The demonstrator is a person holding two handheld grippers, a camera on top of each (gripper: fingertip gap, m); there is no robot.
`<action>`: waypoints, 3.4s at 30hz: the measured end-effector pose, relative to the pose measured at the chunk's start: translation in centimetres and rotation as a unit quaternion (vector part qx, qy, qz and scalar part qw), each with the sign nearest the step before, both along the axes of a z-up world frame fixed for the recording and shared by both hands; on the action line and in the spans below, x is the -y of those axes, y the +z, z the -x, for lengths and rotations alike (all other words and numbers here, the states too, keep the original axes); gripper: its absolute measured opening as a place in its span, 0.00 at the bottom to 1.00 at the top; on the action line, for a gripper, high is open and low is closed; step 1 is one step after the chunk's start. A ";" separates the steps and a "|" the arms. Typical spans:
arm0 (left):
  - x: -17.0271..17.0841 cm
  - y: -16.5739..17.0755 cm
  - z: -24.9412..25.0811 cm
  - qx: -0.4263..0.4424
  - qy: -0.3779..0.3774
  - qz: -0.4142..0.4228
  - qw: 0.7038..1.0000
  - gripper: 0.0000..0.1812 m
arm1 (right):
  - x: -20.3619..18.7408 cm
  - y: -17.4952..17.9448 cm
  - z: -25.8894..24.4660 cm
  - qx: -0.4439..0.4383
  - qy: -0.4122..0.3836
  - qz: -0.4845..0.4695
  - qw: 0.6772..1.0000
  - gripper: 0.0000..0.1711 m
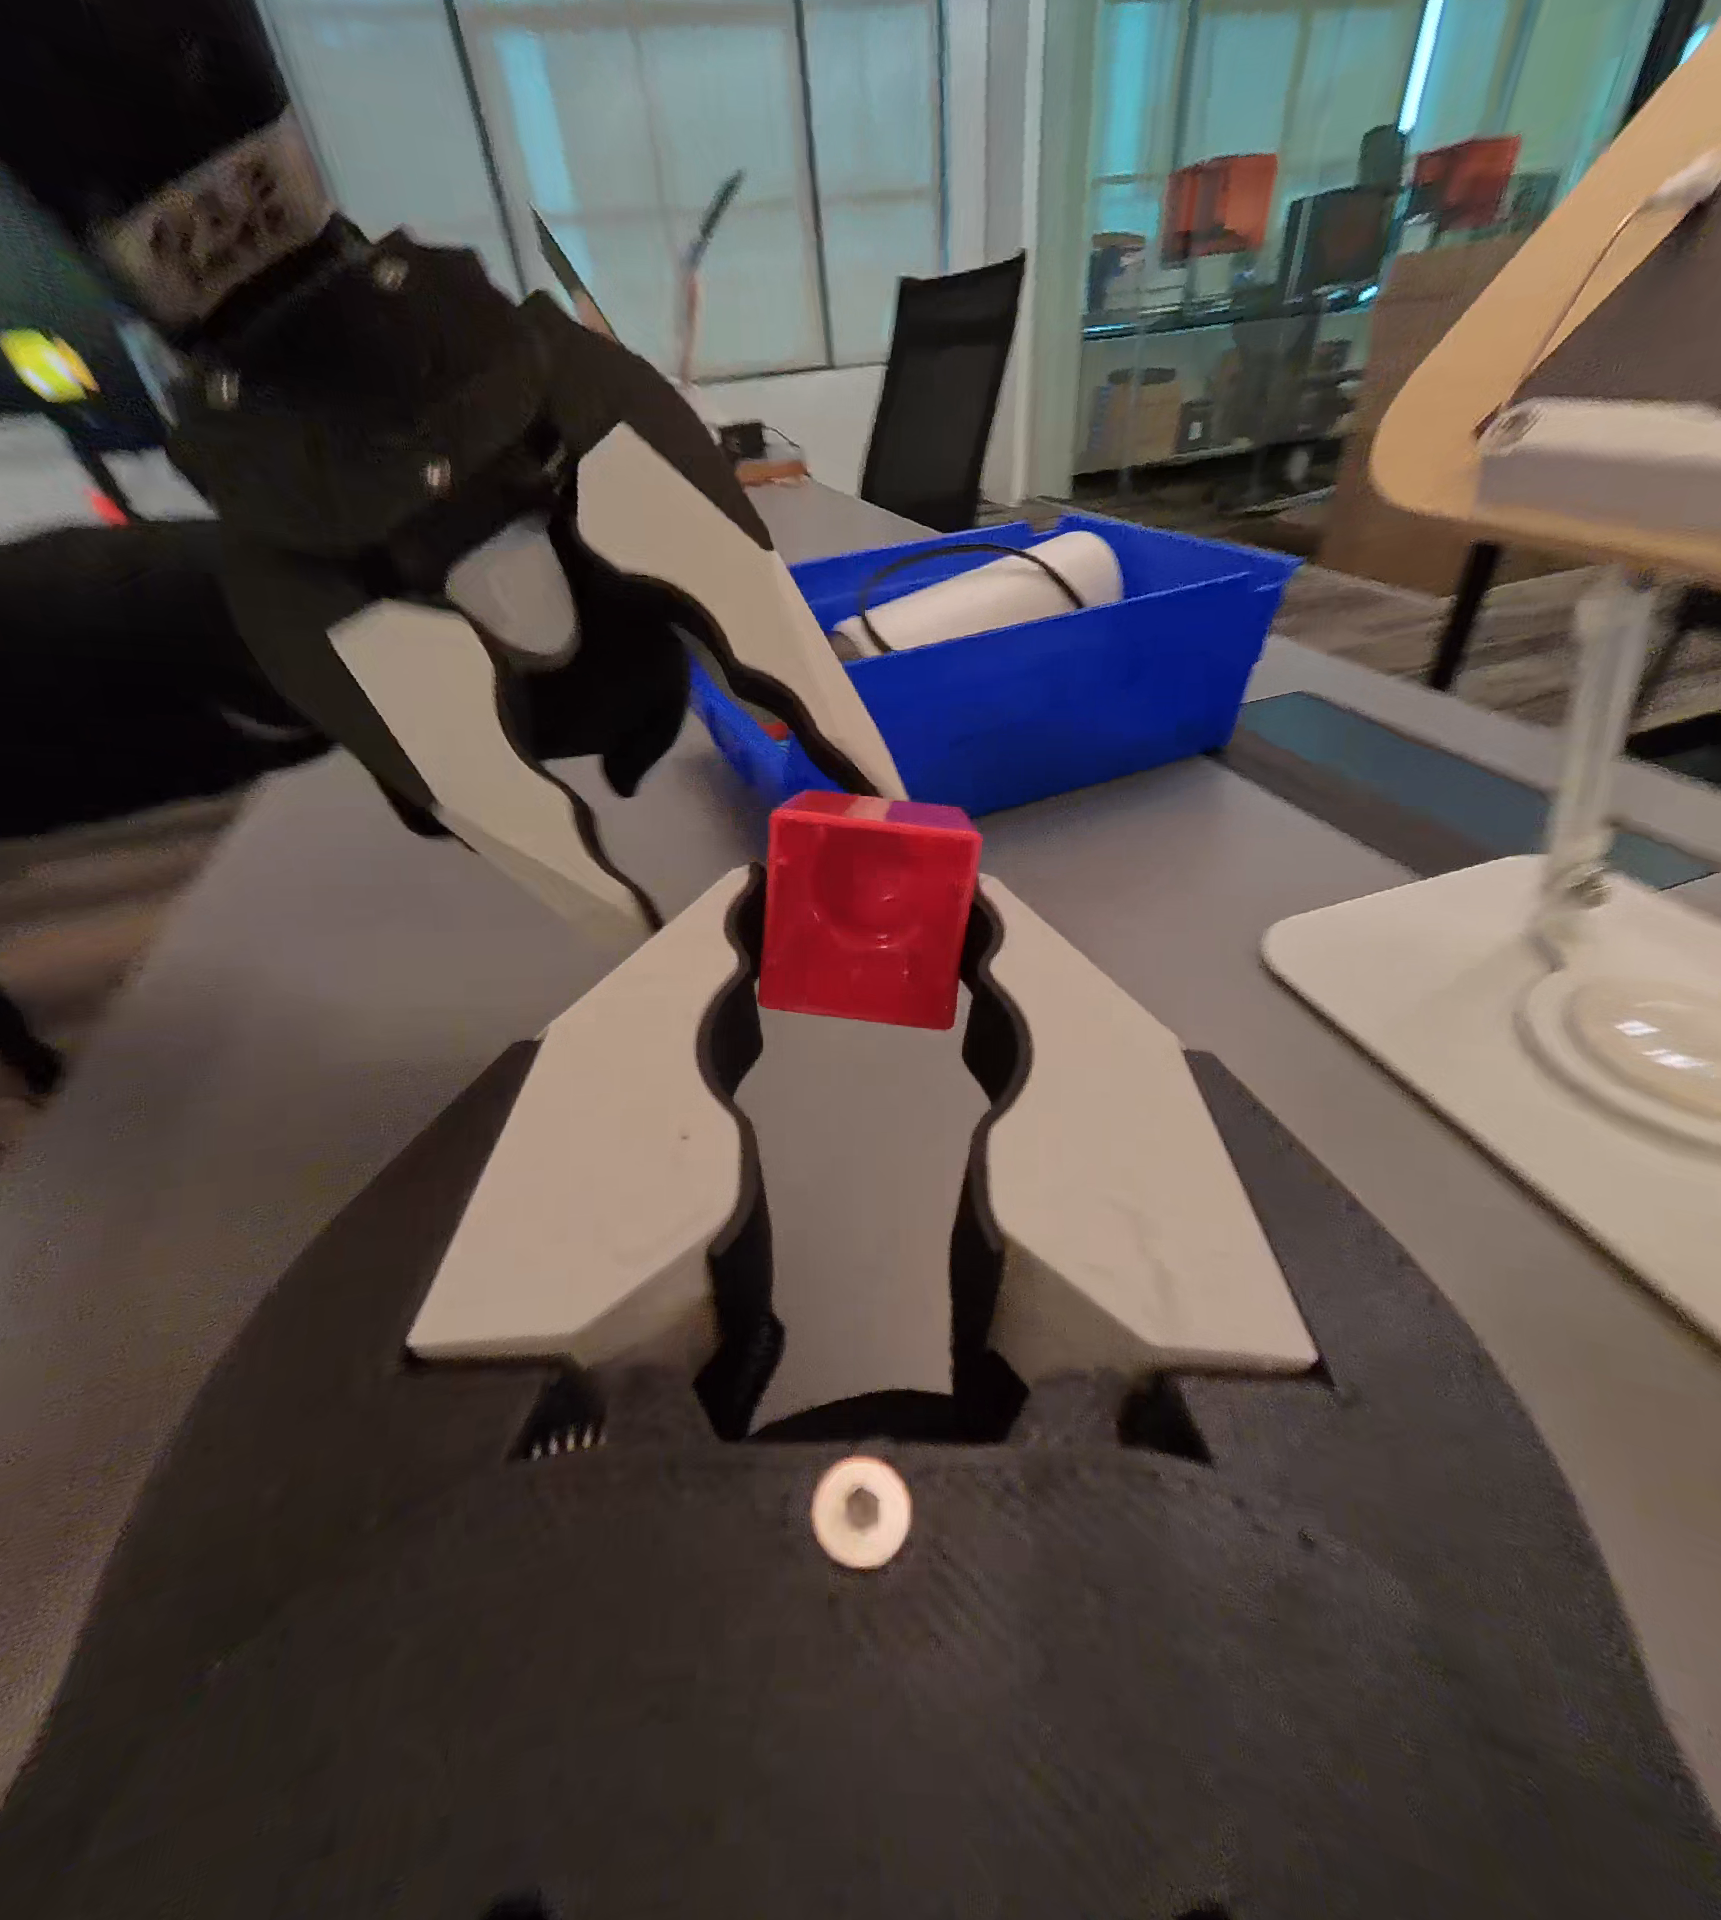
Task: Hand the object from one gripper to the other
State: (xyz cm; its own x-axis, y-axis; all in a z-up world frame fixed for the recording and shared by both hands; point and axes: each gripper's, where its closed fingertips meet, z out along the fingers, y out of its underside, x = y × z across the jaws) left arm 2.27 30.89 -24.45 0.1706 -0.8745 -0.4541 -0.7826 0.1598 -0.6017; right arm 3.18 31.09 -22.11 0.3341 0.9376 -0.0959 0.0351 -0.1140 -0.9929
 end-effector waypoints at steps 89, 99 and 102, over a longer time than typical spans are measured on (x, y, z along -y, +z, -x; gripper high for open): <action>-0.4 1.0 -2.5 0.316 0.090 0.248 0.912 0.19 | -0.6 -0.1 0.3 0.303 -0.168 -0.420 0.838 0.41; 0.1 2.7 -1.1 0.262 -0.018 0.174 0.949 0.19 | 1.4 2.0 0.0 0.064 -0.024 -0.191 0.979 0.32; -0.6 2.6 -0.4 0.205 -0.021 0.088 0.975 0.19 | 1.3 2.9 -0.5 -0.001 -0.010 -0.129 0.992 0.30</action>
